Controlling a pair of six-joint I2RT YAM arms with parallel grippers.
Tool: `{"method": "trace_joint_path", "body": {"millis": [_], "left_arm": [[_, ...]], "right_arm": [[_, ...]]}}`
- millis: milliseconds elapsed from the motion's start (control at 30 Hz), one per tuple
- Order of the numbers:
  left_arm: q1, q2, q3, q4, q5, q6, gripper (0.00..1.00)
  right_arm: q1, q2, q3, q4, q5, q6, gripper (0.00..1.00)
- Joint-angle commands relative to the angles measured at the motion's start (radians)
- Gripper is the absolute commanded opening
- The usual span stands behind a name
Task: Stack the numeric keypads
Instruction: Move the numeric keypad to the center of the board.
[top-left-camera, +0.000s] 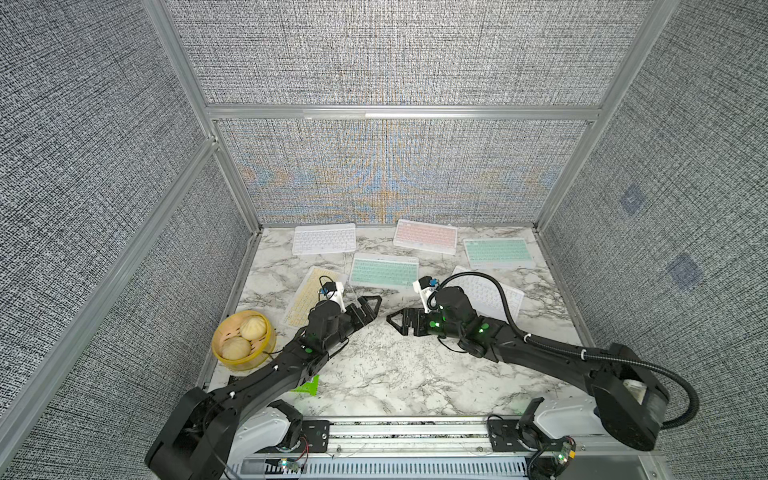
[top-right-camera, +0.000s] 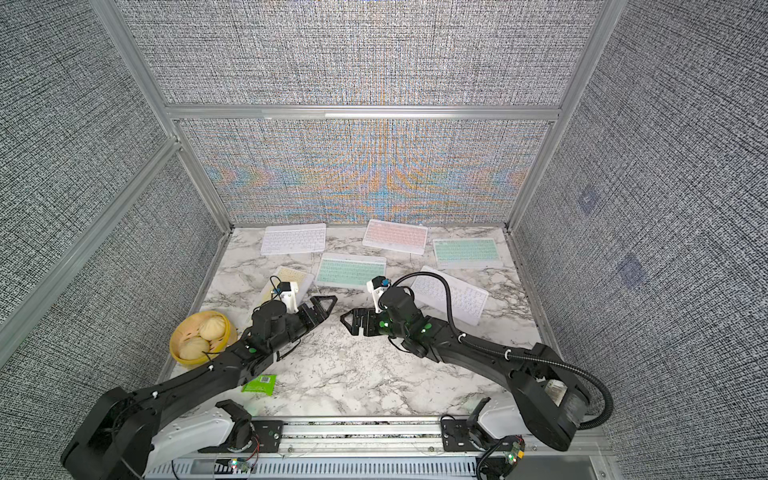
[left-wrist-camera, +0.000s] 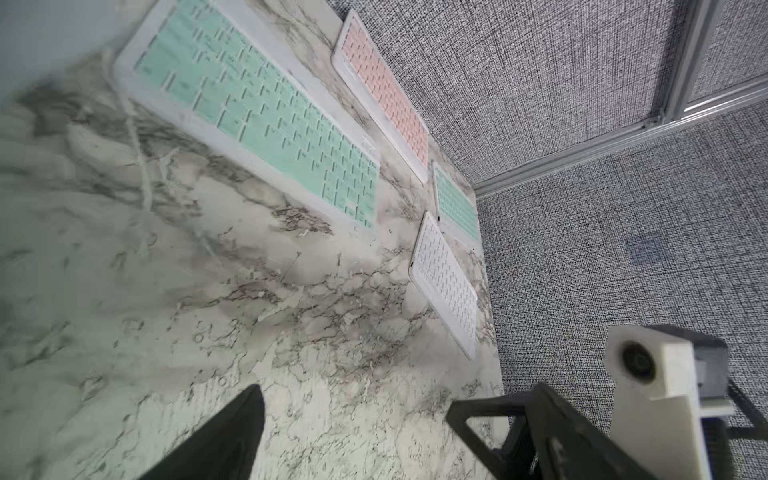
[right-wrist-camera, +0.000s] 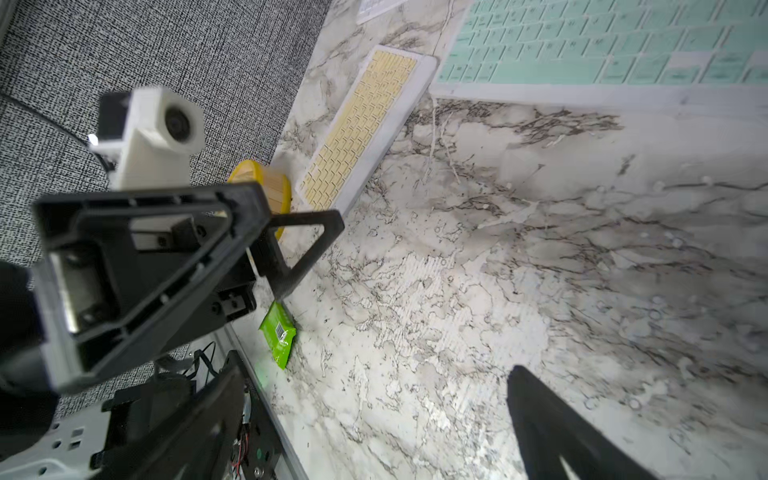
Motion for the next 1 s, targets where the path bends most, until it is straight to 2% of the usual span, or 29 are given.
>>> {"method": "trace_joint_path", "body": {"millis": [0, 100, 167, 233, 333, 400, 500, 667, 833, 967], "left_arm": [[-0.001, 0.052, 0.177, -0.171, 0.041, 0.159, 0.99], [-0.004, 0.114, 0.256, -0.209, 0.038, 0.257, 0.99], [-0.002, 0.158, 0.3, -0.211, 0.042, 0.315, 0.99], [-0.003, 0.231, 0.38, -0.284, 0.039, 0.369, 0.99], [-0.004, 0.378, 0.514, -0.322, 0.102, 0.427, 0.99], [-0.007, 0.494, 0.624, -0.334, 0.159, 0.446, 0.99], [-0.017, 0.689, 0.816, -0.389, 0.237, 0.46, 0.99], [-0.067, 0.962, 1.112, -0.47, 0.299, 0.465, 0.99], [-0.137, 1.127, 1.362, -0.597, 0.249, 0.515, 0.99], [-0.171, 1.223, 1.473, -0.65, 0.201, 0.535, 0.99]], "right_arm": [[-0.049, 0.002, -0.026, -0.03, 0.015, 0.041, 0.99], [-0.15, -0.075, -0.106, -0.041, 0.124, 0.09, 0.99], [-0.202, -0.144, -0.124, -0.113, 0.251, 0.073, 0.99], [-0.233, -0.215, -0.12, -0.227, 0.433, 0.027, 0.99], [-0.304, -0.279, -0.09, -0.368, 0.645, 0.004, 0.99], [-0.376, -0.302, -0.081, -0.417, 0.702, -0.015, 0.99], [-0.5, -0.299, -0.064, -0.454, 0.701, -0.077, 0.99], [-0.734, -0.217, -0.029, -0.446, 0.511, -0.128, 0.99], [-0.869, -0.064, 0.029, -0.41, 0.364, -0.161, 0.99], [-0.915, 0.059, 0.077, -0.39, 0.261, -0.184, 0.99]]}}
